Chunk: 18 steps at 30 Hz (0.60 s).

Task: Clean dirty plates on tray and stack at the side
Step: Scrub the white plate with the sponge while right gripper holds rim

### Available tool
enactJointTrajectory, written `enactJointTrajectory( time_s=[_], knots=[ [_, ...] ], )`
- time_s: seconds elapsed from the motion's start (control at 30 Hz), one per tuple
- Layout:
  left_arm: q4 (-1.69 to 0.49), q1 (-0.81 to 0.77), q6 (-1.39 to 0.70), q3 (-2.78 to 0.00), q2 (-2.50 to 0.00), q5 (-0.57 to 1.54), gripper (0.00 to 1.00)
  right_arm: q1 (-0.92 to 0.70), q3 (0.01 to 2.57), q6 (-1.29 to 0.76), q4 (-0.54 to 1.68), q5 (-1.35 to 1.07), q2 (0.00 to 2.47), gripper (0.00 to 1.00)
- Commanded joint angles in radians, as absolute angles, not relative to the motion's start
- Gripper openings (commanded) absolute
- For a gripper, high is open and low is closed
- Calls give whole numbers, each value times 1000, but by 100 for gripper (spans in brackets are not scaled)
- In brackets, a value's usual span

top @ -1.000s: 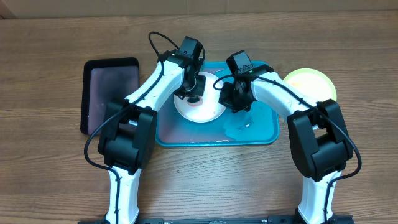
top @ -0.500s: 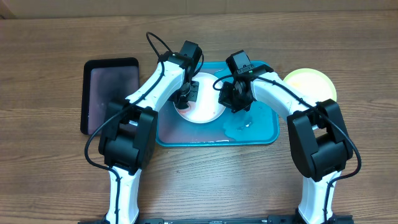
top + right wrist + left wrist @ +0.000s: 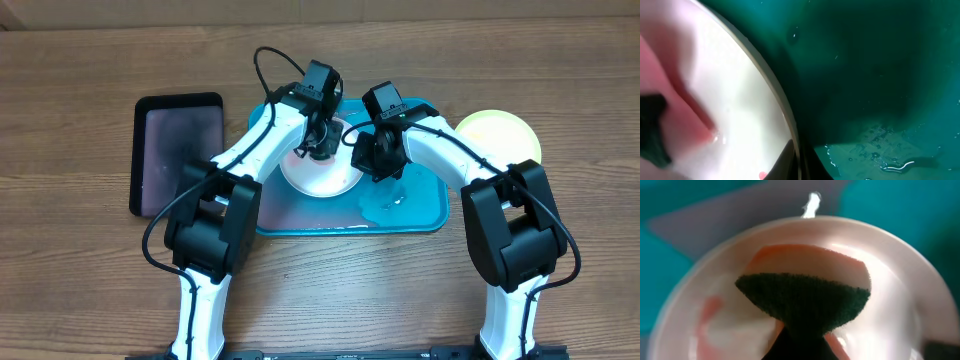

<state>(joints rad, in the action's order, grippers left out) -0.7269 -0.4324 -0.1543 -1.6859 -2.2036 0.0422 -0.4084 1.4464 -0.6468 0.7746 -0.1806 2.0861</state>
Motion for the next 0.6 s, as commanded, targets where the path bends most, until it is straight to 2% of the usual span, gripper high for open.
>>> enactJointTrajectory(
  time_s=[0.0,0.17,0.27,0.4,0.57],
  knots=[
    [-718,-430,-231,-1672,-2204,-159,4,-420,1424,-647,791,-146,2093,4],
    [-799,-430,-365,-1670,-2204,-310,4,-420,1424,-647,791,-146,2093,4],
    [-863,-431,-374,-1669,-2204,-285,4,-420,1424,-647,791,-146,2093,4],
    [-973,-431,-289,-1669,-2204,-118,4,-420,1424,-647,792,-147,2093,4],
    [-1065,-433,-53,-1669,-2204,220,4,-420,1424,-619,798,-196,2093,4]
  ],
)
